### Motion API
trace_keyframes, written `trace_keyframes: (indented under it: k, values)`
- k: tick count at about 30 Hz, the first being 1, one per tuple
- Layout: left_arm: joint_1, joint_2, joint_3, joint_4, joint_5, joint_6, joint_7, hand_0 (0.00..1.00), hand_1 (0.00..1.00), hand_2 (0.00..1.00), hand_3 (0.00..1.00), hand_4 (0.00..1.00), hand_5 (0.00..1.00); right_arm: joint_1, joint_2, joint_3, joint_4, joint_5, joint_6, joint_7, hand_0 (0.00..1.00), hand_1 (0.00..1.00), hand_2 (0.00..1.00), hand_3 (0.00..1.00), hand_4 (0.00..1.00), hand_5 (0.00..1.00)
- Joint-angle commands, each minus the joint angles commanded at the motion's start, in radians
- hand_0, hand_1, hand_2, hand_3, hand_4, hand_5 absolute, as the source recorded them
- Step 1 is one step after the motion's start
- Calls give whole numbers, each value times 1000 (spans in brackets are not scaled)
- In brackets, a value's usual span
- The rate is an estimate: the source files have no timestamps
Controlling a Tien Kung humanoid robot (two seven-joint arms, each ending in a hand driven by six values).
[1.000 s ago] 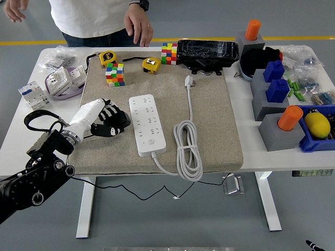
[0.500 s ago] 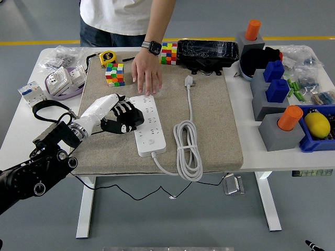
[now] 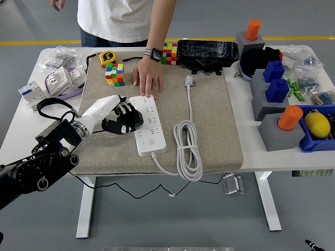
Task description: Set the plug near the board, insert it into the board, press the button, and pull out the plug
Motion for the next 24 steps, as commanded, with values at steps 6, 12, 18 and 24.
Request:
trace_keyframes:
  k: [6, 12, 18, 24]
  values:
    - [1, 2, 5, 3, 3, -3, 4, 444, 438, 469, 529, 740, 2, 1, 1, 4, 4, -3, 0, 0, 600, 637, 629, 551, 941, 480]
    - [4, 4, 6, 7, 2, 2, 1, 447, 440, 469, 529, 736, 2, 1, 1, 7, 7, -6, 0, 0, 600, 637, 629, 551, 941, 480]
    - [1, 3, 15, 11, 3, 4, 1, 449, 442, 470, 528, 735, 2, 1, 2, 6, 8, -6, 0, 1, 599, 636, 629, 551, 941, 480]
    - [-4, -1, 22, 18, 4, 10, 7, 447, 443, 471, 528, 734, 2, 1, 2, 6, 8, -5, 0, 0, 599, 637, 629, 551, 942, 481]
